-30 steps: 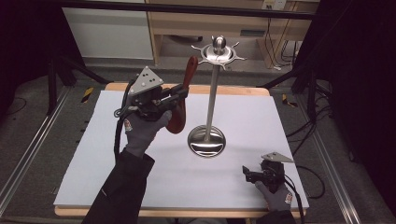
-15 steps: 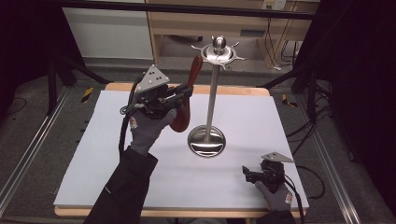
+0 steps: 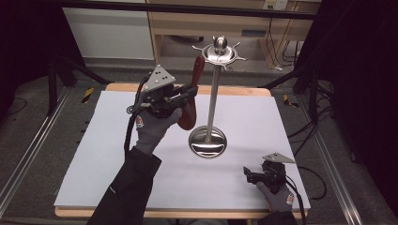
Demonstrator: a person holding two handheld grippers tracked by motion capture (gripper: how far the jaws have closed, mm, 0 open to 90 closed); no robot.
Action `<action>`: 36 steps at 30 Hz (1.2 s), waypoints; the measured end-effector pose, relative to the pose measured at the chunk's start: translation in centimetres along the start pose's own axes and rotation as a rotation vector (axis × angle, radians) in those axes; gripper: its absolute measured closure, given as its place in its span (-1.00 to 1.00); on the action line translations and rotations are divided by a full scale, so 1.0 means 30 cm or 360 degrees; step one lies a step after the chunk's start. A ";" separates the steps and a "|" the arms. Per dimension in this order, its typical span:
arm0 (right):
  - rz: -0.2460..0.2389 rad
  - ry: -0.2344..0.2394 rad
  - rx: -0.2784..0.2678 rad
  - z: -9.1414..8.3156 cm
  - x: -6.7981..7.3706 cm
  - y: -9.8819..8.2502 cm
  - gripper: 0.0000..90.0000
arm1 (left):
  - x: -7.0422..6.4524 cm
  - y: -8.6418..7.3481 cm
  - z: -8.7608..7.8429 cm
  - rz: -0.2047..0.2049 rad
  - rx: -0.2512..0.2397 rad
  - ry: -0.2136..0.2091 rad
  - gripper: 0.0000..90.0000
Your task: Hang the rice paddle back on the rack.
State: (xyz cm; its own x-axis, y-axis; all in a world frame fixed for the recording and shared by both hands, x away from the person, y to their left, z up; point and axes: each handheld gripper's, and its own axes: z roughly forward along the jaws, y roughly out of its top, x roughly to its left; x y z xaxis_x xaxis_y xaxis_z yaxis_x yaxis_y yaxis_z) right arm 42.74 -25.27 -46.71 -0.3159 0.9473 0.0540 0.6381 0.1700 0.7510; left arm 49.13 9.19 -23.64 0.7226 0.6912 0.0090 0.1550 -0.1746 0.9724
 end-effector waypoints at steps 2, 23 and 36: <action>0.0002 0.0004 0.0001 -0.001 0.000 0.000 -0.79 | 0.000 0.000 0.005 0.0001 0.0000 -0.0001 0.74; -0.0009 -0.0001 0.0003 0.001 0.001 0.001 -0.79 | -0.003 -0.006 0.039 0.0038 0.0016 0.0069 0.65; -0.0008 -0.0004 0.0003 0.000 0.002 0.001 -0.79 | 0.020 -0.069 0.003 0.0079 0.0060 0.0081 0.45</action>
State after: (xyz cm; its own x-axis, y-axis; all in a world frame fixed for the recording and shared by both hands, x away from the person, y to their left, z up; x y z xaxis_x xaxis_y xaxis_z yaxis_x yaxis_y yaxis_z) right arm 42.74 -25.21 -46.68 -0.3176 0.9470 0.0486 0.6379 0.1754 0.7499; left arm 49.31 9.90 -25.66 0.6948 0.7158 0.0696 0.1457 -0.2348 0.9611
